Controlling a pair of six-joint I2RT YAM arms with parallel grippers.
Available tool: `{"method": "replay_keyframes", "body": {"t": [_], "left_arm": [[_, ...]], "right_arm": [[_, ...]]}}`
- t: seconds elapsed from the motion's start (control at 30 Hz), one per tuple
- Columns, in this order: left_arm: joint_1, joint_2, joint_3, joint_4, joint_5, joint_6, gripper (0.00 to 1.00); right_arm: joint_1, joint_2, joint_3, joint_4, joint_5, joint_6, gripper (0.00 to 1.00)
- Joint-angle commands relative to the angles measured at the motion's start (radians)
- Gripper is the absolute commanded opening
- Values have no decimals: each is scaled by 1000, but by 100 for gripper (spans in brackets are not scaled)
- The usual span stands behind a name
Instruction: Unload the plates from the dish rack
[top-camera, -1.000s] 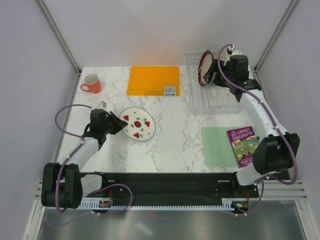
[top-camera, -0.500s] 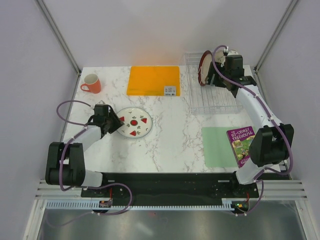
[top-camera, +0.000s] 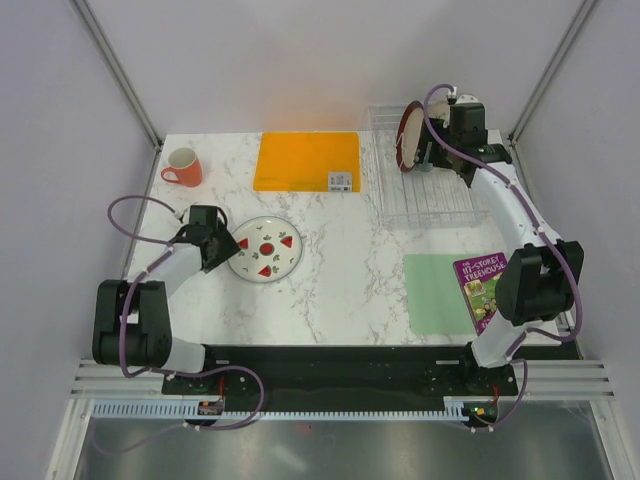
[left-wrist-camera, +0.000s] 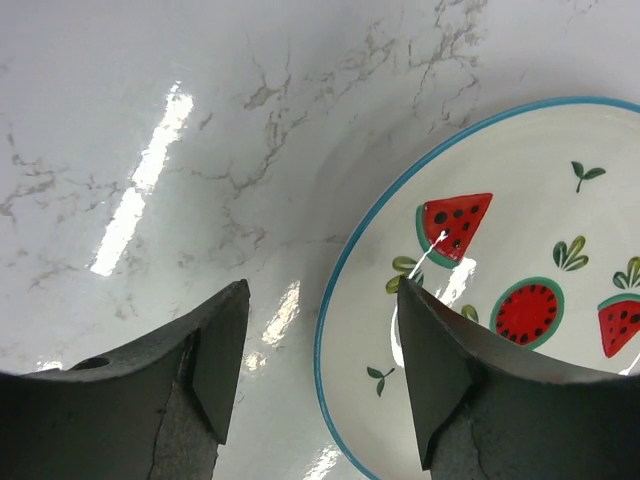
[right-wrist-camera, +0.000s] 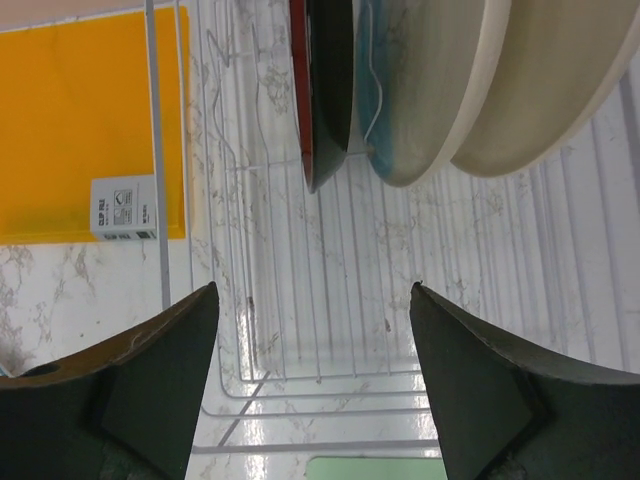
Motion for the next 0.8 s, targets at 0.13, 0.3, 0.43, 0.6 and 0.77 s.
{"method": "replay_keyframes", "body": {"t": [0.13, 0.3, 0.43, 0.6, 0.77], "left_arm": [[3, -225, 88, -92, -97, 57, 86], [3, -371, 114, -94, -51, 100, 88], [3, -449, 151, -99, -19, 126, 91], [3, -477, 186, -106, 1, 126, 92], [3, -466, 198, -106, -2, 129, 92]], "right_arm": [[-6, 180, 268, -17, 124, -71, 83], [-5, 319, 395, -21, 173, -87, 80], [-2, 407, 472, -7, 230, -120, 77], [27, 500, 542, 52, 350, -219, 72], [55, 554, 559, 117, 408, -282, 51]]}}
